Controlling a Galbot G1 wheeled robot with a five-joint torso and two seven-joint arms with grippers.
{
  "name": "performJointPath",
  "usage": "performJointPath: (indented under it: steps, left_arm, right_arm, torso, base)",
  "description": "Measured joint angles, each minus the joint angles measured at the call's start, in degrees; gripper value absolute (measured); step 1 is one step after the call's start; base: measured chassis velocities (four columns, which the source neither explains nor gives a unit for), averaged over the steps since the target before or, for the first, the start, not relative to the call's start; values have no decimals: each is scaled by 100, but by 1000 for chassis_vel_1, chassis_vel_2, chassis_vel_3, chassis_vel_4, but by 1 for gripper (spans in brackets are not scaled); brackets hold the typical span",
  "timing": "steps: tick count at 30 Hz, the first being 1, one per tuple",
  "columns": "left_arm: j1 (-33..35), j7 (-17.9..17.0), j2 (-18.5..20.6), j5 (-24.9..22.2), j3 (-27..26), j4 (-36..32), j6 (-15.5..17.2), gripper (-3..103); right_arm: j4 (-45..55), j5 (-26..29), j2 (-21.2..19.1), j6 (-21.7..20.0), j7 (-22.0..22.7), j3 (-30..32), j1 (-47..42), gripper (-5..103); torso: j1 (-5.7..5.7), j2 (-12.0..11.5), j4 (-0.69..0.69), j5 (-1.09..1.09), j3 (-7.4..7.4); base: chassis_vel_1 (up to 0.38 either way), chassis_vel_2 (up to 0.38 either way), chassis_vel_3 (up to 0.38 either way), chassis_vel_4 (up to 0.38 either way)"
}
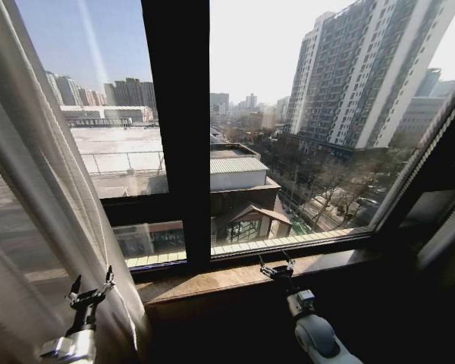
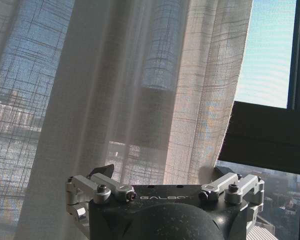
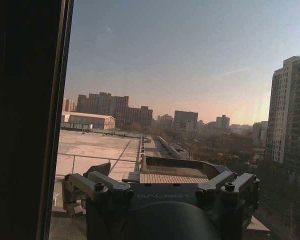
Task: Open the curtains by pulling them apart, changing their state from closed to fully open.
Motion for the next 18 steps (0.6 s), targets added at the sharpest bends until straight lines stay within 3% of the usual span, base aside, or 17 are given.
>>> performJointPath:
  steps: [18]
  left_arm:
    - [0,0,0,0,0,0,0,100]
  right_arm:
    - [0,0,0,0,0,0,0,100]
  torso:
    - [0,0,0,0,0]
  base:
    - [0,0,0,0]
